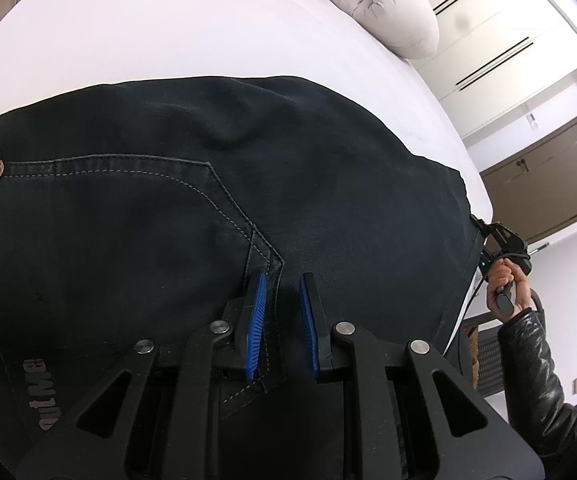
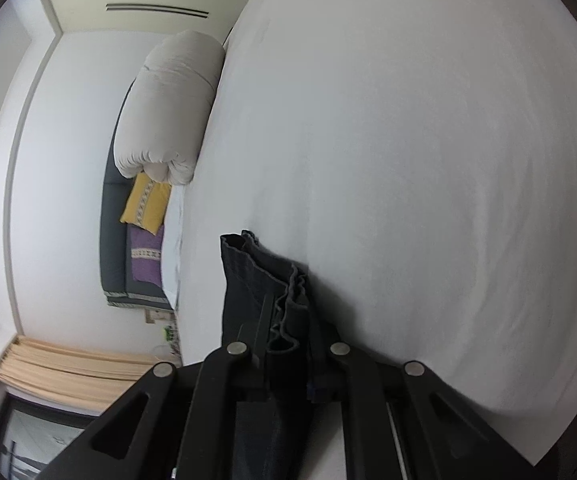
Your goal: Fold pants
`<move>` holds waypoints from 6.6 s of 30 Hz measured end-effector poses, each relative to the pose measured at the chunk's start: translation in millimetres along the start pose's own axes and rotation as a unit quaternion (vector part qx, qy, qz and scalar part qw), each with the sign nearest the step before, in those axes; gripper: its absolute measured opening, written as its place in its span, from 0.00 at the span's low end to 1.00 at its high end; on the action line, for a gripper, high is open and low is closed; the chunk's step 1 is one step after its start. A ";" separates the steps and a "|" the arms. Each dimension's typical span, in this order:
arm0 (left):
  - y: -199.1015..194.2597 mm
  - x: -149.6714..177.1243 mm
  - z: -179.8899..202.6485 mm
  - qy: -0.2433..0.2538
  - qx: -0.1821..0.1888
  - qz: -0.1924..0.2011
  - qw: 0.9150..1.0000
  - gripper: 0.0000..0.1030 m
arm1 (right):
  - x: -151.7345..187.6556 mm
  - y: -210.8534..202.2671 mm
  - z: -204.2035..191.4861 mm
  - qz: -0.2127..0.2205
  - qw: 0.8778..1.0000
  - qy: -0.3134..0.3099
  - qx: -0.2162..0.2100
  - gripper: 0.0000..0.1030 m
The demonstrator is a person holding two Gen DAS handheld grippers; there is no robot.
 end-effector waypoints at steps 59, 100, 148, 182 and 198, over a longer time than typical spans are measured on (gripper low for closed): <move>18.2 -71.9 83.6 -0.106 0.186 -0.067 0.975 0.10 | 473.6 11.2 -192.5 -0.098 0.637 -0.759 0.093 0.11; 77.5 -12.4 117.0 0.166 -0.126 -0.047 0.977 0.10 | 268.7 130.0 -155.3 -0.415 0.859 -0.300 -0.015 0.38; 44.4 14.5 108.1 0.201 -0.175 -0.013 0.964 0.10 | 265.2 17.4 -55.0 -0.351 0.879 -0.317 0.067 0.00; -126.3 15.6 14.0 -0.077 -0.044 0.159 0.983 0.55 | 345.3 10.7 -178.5 -0.342 0.841 -0.417 -0.036 0.60; -181.3 93.8 -108.9 -0.418 0.087 0.231 0.875 0.83 | 412.7 37.3 -202.0 -0.414 0.812 -0.400 -0.099 0.58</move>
Point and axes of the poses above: each gripper's, at about its wrist camera, not at the fingertips, and y roughly the way its jaws point, z to its right, x to its underside, the point moved 10 cm from there along y, roughly the way its jaws point
